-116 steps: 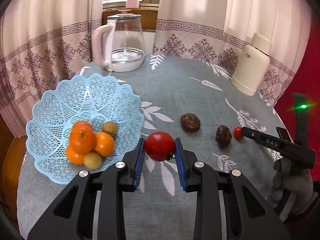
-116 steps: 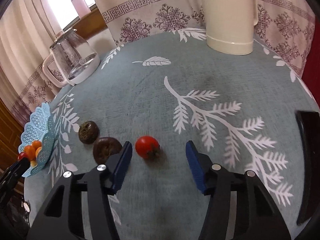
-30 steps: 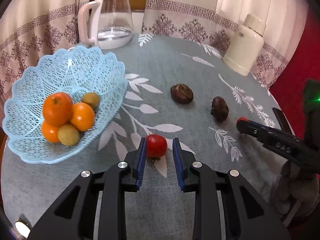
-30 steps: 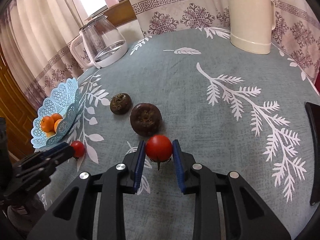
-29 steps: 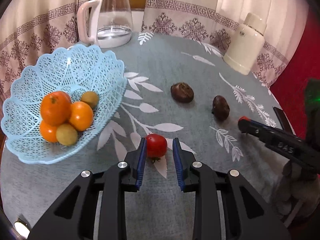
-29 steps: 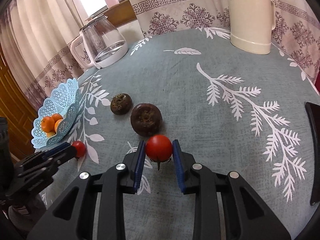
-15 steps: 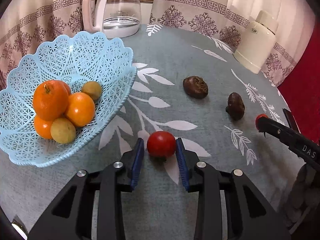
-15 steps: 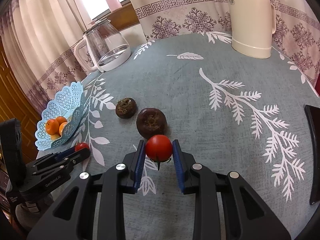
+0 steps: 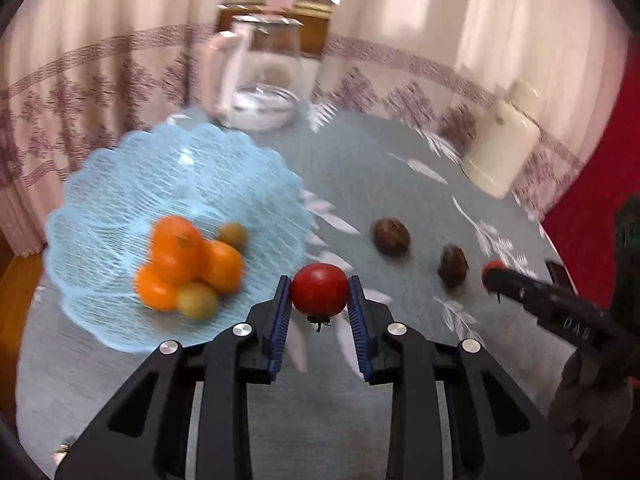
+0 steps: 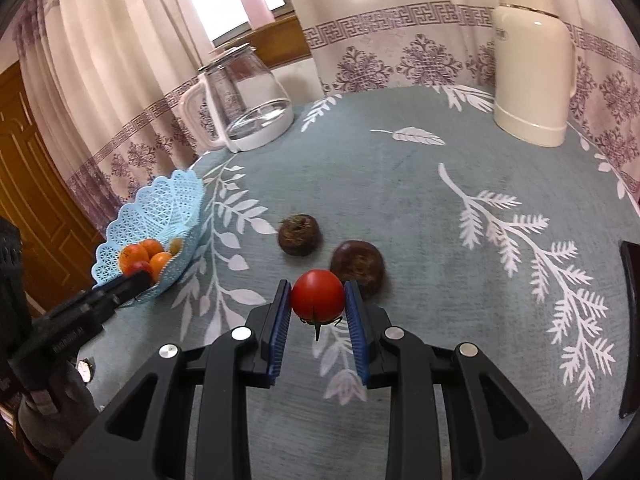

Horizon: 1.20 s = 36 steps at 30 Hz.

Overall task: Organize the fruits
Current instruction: 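Lower the tomato into the basket and open the left gripper, then lower the tomato into the basket and open the right gripper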

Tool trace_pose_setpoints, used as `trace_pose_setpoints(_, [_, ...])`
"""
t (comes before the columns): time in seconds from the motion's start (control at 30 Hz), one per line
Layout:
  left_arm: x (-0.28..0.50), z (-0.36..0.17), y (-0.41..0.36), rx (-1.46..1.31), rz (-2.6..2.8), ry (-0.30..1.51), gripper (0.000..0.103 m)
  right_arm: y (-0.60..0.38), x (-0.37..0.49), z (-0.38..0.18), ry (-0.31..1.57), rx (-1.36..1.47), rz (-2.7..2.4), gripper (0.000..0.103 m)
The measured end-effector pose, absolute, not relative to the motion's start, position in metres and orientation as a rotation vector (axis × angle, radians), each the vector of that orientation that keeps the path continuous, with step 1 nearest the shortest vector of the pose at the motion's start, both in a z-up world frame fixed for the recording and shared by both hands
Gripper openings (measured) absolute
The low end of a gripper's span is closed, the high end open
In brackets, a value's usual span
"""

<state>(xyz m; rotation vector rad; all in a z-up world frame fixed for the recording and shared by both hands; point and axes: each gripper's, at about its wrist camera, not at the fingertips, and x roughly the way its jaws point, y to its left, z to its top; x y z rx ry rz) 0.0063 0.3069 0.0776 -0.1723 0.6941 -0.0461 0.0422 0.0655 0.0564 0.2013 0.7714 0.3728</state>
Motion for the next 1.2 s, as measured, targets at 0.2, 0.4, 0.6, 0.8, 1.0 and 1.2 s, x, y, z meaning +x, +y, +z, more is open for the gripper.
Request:
trace_pose_setpoints(0.2, [0.001, 0.088, 0.348, -0.196, 0.08, 0.656, 0.029, 0.084, 0.045, 0.064, 0.766, 0.188, 0.408, 0.028])
trace_pose_setpoints(0.4, [0.004, 0.087, 0.38, -0.23, 0.148, 0.672, 0.037, 0.108, 0.05, 0.075, 0.756, 0.169, 0.456, 0.028])
trace_pose_setpoints(0.6, [-0.002, 0.094, 0.399, -0.249, 0.206, 0.635, 0.06, 0.139, 0.056, 0.09, 0.733, 0.14, 0.521, 0.028])
trace_pose_setpoints(0.8, [-0.006, 0.098, 0.411, -0.245, 0.26, 0.616, 0.068, 0.175, 0.064, 0.1, 0.72, 0.099, 0.58, 0.028])
trace_pose_setpoints(1.0, [-0.01, 0.102, 0.421, -0.264, 0.271, 0.596, 0.078, 0.205, 0.077, 0.097, 0.739, 0.07, 0.609, 0.028])
trace_pose_setpoints(1.2, [-0.01, 0.102, 0.43, -0.289, 0.284, 0.596, 0.078, 0.228, 0.087, 0.084, 0.774, 0.041, 0.619, 0.029])
